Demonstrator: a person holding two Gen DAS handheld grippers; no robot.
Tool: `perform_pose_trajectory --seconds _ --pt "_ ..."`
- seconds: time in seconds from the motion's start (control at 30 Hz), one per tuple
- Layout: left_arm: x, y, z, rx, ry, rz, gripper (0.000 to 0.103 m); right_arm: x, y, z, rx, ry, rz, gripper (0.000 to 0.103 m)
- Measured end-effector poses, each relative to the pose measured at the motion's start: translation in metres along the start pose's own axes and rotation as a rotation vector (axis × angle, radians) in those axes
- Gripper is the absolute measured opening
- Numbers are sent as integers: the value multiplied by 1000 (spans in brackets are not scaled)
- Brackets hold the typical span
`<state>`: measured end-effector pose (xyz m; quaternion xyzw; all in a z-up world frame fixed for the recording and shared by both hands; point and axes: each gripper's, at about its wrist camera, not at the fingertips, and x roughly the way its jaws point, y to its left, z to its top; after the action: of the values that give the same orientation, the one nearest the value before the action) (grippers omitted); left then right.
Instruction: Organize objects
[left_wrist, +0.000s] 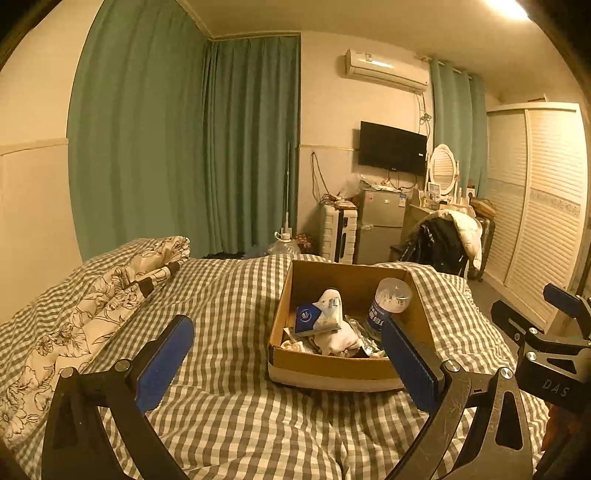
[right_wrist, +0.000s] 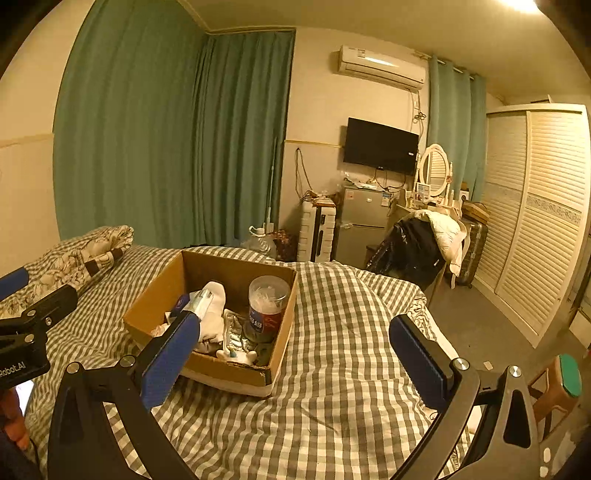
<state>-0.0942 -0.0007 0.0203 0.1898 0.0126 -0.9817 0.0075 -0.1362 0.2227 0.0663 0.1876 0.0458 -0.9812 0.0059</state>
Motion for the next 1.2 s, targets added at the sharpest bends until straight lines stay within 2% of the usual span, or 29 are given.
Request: perform_pose_trajectory --seconds 1.2 --pt "0 1 1 -14 26 -14 103 -3 -1 3 10 0 -7 103"
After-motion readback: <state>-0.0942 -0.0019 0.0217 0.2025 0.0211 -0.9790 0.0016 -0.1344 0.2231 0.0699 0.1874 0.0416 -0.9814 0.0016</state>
